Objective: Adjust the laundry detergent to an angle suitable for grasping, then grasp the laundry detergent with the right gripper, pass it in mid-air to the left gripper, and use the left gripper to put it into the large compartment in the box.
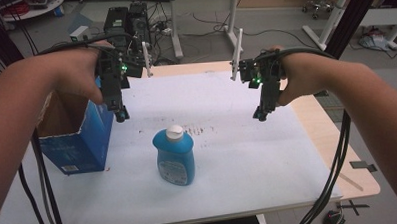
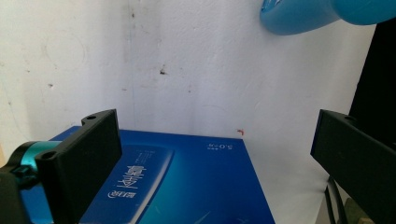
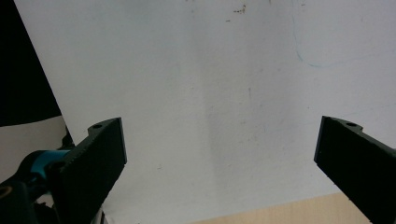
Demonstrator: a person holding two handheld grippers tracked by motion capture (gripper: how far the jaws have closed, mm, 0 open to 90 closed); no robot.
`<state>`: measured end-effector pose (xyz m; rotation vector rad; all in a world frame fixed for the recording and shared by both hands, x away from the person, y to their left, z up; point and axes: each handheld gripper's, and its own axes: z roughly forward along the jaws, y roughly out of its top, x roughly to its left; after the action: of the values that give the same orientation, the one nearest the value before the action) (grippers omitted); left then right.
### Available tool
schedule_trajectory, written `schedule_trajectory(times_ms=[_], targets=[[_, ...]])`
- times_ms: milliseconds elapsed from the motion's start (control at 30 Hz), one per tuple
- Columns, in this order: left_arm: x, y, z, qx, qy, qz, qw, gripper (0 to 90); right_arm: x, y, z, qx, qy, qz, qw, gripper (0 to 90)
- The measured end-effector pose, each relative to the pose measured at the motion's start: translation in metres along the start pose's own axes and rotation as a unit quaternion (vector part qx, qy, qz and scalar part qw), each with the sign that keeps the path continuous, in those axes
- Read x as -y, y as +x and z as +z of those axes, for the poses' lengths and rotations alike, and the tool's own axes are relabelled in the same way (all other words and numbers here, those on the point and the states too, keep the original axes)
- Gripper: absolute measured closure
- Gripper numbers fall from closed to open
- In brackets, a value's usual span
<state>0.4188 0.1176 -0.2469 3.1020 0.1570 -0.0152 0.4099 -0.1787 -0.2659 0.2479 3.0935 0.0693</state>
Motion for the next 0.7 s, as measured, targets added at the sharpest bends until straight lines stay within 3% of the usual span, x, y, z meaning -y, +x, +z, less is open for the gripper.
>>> schedule_trajectory(times_ms=[233, 500, 700], targets=[[0.0, -0.004, 0.001, -0.001, 0.005, -0.002, 1.0, 1.7, -0.003, 0.001, -0.001, 0.001, -0.005, -0.011, 0.9999, 1.5], [-0.003, -0.004, 0.003, -0.003, 0.004, 0.01, 0.9999, 1.7, 0.002, 0.002, -0.001, -0.001, -0.02, 0.005, 0.9998, 1.5], [0.0, -0.003, 0.006, -0.002, 0.003, 0.007, 1.0, 1.7, 0.007, 0.006, 0.0, -0.012, -0.037, 0.011, 0.9992, 1.5]])
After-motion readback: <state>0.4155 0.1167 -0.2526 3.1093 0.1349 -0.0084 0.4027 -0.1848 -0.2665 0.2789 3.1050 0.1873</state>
